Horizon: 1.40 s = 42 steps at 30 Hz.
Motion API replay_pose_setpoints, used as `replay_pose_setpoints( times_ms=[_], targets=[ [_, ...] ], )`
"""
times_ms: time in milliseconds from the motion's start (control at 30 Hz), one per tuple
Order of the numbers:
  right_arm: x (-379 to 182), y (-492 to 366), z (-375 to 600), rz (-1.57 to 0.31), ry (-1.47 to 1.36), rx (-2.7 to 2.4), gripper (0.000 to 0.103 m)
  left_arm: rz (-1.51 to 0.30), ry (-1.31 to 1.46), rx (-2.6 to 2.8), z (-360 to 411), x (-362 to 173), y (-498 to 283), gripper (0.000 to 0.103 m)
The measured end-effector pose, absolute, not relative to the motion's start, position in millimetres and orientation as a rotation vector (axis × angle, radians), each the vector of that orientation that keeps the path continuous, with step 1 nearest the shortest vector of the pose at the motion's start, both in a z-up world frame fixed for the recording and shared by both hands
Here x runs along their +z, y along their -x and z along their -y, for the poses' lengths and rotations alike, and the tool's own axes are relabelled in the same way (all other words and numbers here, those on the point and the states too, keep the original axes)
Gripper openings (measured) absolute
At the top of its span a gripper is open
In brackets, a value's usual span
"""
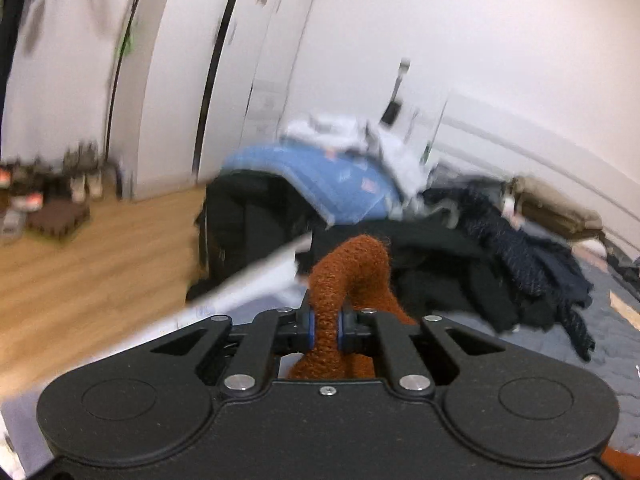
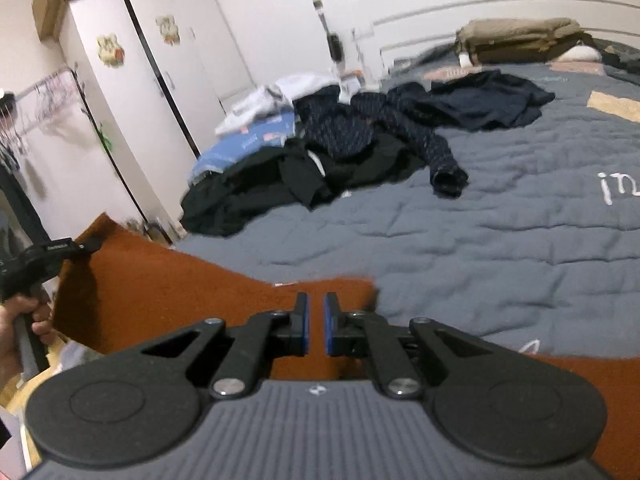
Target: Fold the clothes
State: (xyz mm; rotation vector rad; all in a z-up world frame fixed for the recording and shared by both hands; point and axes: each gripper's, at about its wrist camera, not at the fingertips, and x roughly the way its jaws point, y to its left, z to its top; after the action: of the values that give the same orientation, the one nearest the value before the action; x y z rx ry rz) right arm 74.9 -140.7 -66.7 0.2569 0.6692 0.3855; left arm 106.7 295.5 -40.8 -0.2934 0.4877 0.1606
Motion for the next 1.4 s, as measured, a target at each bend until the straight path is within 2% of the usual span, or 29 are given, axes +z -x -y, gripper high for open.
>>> replay_pose_setpoints(
  times_ms=[100,167,200,267,500,567,700,833,1033,1167,1400],
  targets=[
    [-68.1,-72.0,140.7,-0.688,-0.242,0.363,0.010,-0.549,0.272,0.177,-292.5,-47.6,-109.3,0.017],
    [-64.5,-59.5,150.2,-0.681,-0.255,0.354,0.011,-0.556,0.243,0.163,-287.8,-43.5,-105.4,0.031],
    [-62.2,-51.7,156.9,-0.677,-0.262,0.349,0.011,-0.548,0.237,0.133,-282.3,-38.6,-100.8,0.034],
    [-57.3,-32.3,171.6,-0.668,-0.240,0.328,0.012,-0.535,0.227,0.066,-269.9,-28.9,-91.6,0.050],
    [-58.5,27.7,208.8,-0.708,-0.184,0.251,0.013,-0.538,0.111,-0.272,-171.6,-12.7,-50.4,0.052],
    [-66.1,40.0,215.3,-0.730,-0.228,0.250,0.022,-0.539,0.080,-0.341,-145.8,-12.9,-39.6,0.052],
    [-84.0,49.8,222.5,-0.760,-0.261,0.240,0.027,-0.545,0.103,-0.422,-111.8,-15.1,-17.3,0.055],
    [-96.9,53.3,226.0,-0.763,-0.172,0.190,0.027,-0.581,0.105,-0.494,-81.0,-28.6,7.2,0.060],
    [-102.4,38.5,235.5,-0.727,-0.083,0.146,0.027,-0.648,-0.021,-0.564,-34.8,-61.8,27.7,0.060],
    [-92.7,30.0,242.8,-0.653,-0.058,0.132,0.027,-0.624,-0.175,-0.582,-8.0,-73.9,32.8,0.062],
    [-86.5,20.3,257.8,-0.677,-0.100,0.162,0.027,-0.595,-0.319,-0.649,27.7,-89.1,31.3,0.062]
  ],
)
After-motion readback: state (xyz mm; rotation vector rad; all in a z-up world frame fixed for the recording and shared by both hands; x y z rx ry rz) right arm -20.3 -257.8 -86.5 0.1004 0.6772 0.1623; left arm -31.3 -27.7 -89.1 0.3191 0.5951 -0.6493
